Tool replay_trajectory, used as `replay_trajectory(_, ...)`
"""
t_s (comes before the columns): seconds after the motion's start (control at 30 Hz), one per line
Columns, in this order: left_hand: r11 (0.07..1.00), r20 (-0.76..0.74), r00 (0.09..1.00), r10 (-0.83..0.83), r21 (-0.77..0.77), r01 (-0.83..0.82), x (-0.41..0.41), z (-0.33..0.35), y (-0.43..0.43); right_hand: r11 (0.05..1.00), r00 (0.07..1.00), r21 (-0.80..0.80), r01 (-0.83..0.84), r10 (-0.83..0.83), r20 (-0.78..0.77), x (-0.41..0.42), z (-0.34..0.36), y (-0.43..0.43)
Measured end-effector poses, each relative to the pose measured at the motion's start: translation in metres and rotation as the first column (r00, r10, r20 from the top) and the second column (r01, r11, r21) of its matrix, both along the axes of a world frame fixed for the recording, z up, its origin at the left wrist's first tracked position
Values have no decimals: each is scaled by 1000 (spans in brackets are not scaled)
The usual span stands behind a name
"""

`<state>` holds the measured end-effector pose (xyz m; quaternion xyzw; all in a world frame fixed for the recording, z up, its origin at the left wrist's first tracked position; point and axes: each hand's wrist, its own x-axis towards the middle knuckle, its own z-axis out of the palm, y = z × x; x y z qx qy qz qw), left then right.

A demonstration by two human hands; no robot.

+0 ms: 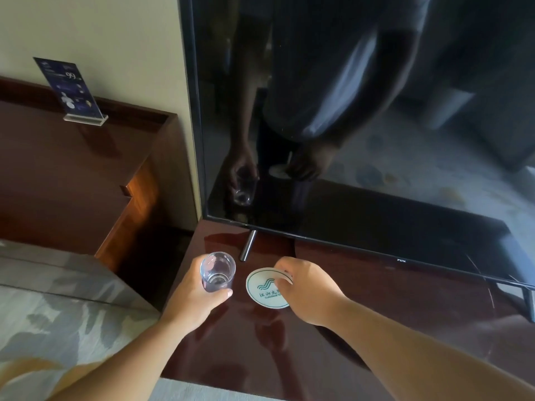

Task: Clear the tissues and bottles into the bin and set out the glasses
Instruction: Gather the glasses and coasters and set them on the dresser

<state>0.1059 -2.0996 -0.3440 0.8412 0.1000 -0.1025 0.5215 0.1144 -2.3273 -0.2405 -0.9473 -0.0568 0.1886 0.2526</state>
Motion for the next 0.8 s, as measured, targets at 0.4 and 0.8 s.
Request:
replay_trajectory(0.4,997,35,998,43,63,-45,-9,39,13,998,997,21,-60,59,42,8,16,6)
replay_trajectory(0.8,991,229,964,134,-31,-130,-37,167,49,948,931,122,-293,254,263,37,90,57)
